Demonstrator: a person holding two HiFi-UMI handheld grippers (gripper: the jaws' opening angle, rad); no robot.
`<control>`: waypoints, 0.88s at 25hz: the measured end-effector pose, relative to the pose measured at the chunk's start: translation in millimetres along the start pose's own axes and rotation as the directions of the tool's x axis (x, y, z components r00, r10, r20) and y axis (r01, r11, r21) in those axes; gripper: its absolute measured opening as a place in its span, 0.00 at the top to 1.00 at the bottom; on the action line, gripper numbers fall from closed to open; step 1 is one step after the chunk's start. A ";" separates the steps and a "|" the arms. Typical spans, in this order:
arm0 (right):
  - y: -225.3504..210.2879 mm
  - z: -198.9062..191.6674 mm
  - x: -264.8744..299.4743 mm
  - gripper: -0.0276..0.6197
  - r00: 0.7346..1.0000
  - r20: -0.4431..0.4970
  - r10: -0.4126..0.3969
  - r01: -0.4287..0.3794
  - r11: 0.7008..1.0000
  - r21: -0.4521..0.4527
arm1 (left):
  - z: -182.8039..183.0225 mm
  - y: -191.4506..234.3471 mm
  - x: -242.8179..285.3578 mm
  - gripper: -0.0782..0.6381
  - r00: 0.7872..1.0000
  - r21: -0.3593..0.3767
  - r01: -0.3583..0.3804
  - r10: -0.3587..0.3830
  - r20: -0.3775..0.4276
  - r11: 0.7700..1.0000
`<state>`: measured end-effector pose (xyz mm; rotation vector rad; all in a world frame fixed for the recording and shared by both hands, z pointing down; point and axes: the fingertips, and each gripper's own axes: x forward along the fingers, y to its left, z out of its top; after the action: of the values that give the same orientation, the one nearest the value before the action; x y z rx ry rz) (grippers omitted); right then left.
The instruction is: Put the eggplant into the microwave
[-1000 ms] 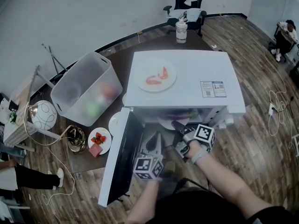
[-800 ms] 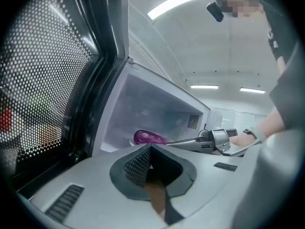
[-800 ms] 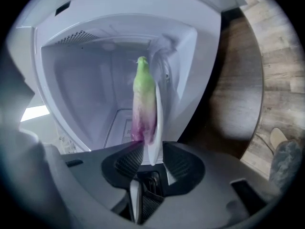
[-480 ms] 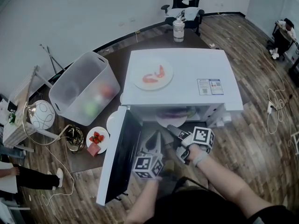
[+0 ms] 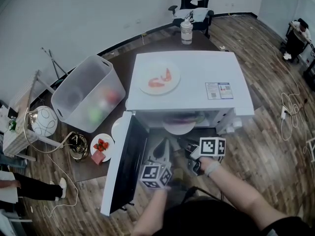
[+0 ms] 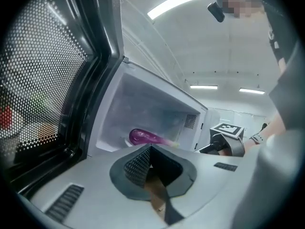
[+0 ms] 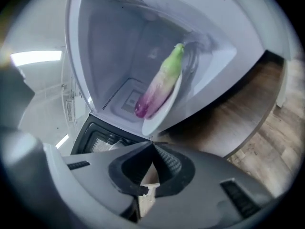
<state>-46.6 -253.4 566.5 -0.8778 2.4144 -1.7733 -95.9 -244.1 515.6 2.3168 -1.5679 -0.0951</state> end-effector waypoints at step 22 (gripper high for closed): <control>14.6 7.1 4.7 0.95 0.985 -0.014 -0.171 0.134 0.814 -0.565 | -3.4 7.5 -0.6 0.89 1.000 -0.010 -0.023 0.023 -0.005 1.000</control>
<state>-54.3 -258.9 552.5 -1.0891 3.0533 -1.1200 -102.0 -245.2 521.1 2.2894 -1.5875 -0.0912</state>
